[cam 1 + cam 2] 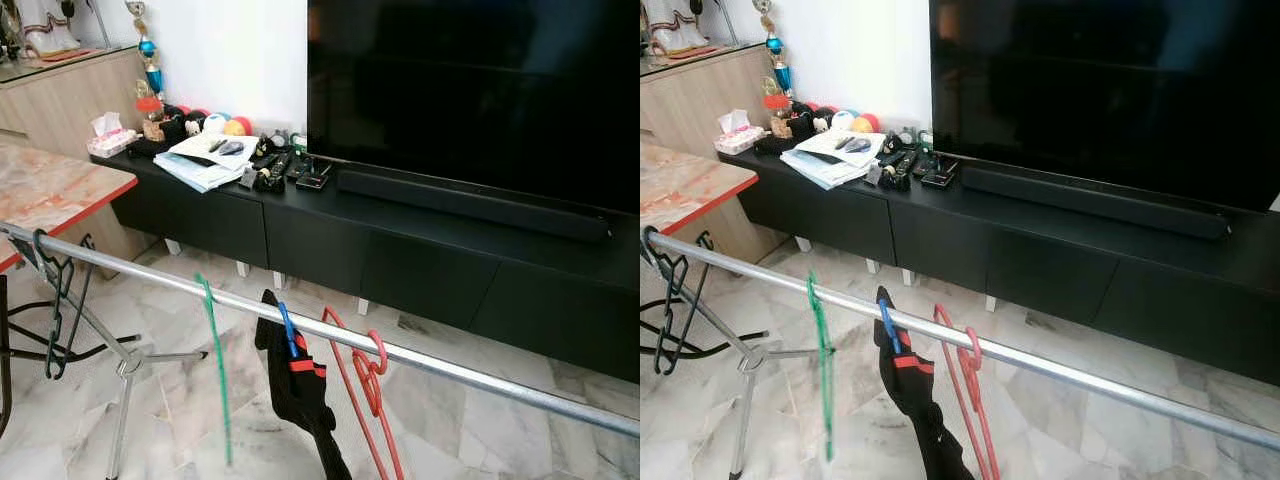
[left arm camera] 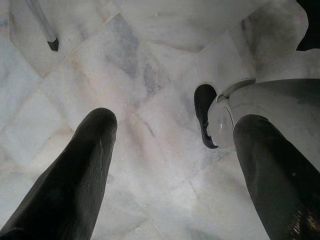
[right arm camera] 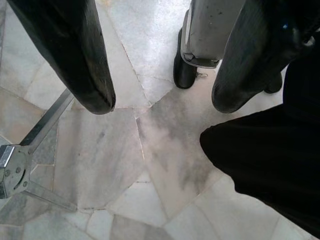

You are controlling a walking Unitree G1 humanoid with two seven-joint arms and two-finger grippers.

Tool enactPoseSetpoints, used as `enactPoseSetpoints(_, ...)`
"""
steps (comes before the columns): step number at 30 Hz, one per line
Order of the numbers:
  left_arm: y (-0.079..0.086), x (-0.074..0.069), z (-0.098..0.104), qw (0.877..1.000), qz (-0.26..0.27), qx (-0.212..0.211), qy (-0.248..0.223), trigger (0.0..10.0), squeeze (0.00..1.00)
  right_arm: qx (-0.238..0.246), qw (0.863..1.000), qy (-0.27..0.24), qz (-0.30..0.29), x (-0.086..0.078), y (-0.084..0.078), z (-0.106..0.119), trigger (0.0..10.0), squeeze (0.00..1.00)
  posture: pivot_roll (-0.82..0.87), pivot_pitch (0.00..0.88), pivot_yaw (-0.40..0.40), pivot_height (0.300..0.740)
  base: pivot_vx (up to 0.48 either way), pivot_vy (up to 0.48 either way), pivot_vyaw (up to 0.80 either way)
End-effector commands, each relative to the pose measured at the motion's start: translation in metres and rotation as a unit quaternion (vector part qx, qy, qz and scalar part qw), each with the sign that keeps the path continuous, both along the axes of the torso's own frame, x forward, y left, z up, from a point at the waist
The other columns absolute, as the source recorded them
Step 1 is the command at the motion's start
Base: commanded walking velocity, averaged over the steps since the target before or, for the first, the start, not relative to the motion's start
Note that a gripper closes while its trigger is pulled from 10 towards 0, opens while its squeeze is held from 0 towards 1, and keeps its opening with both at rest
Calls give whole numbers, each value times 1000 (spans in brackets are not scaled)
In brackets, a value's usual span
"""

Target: Hang hanger

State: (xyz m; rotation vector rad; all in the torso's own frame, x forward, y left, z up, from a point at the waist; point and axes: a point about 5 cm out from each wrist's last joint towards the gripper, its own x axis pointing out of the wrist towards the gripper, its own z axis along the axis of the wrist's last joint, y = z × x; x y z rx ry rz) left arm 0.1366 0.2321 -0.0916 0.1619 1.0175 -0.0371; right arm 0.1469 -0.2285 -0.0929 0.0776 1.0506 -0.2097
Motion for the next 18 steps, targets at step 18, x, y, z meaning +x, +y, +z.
enactPoseSetpoints(18,4,-21,-7,999,20,10,35,10000,0,3,1000,-5,-6,2,-1,1,10000,0,144,0,-8,740,-270,0,0)
